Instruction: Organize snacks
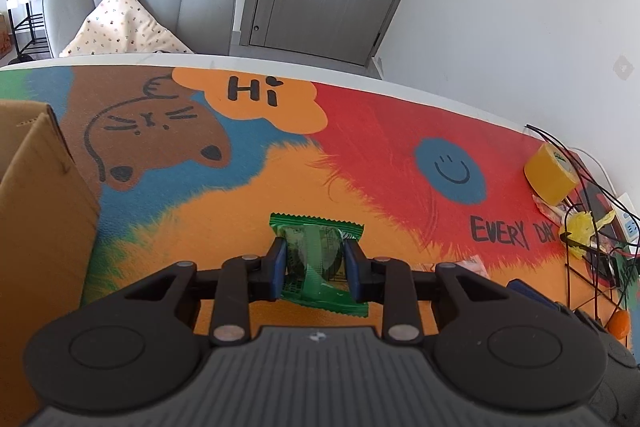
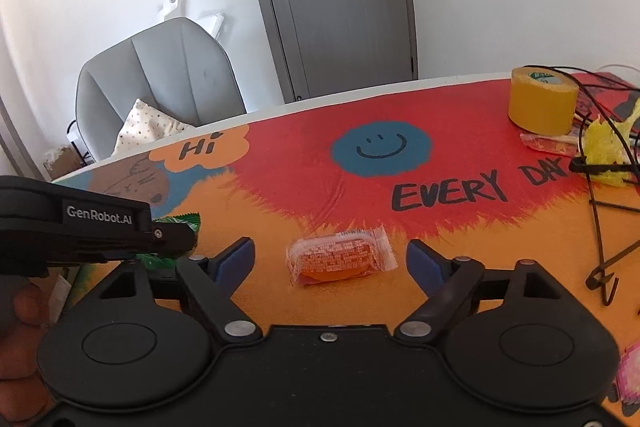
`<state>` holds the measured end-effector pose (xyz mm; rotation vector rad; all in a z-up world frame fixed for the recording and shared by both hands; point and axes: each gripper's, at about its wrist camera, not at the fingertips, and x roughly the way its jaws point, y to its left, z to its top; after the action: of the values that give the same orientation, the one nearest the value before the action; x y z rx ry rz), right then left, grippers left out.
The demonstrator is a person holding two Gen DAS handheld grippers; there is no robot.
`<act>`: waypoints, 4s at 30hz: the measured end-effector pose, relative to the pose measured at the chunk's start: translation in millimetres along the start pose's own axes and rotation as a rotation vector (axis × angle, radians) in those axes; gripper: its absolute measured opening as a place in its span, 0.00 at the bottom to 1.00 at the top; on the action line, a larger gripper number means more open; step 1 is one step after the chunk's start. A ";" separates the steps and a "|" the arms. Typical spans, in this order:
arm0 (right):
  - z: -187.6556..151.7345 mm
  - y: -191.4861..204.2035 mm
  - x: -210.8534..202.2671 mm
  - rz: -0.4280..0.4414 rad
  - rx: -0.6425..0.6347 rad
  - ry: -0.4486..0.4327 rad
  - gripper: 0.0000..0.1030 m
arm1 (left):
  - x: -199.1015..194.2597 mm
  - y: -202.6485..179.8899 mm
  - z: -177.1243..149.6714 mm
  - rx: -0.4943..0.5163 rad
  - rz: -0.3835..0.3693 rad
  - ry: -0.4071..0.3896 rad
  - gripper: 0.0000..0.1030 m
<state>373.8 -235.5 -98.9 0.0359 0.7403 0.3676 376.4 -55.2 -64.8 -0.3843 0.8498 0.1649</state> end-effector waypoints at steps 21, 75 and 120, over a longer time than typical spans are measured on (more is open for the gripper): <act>-12.6 -1.2 -23.9 -0.026 0.133 -0.014 0.45 | -34.1 17.4 -13.6 0.011 0.006 -0.037 0.28; 27.0 160.6 -99.0 0.271 0.019 -0.143 0.45 | -170.9 182.5 24.5 -0.077 0.044 -0.226 0.28; 14.6 207.9 -94.5 0.291 0.014 -0.043 0.93 | -205.4 237.7 -1.9 -0.132 0.108 -0.239 0.95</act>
<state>254.1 -71.7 6.9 0.1652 0.6964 0.6368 171.5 164.5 26.8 -0.4332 0.6256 0.3610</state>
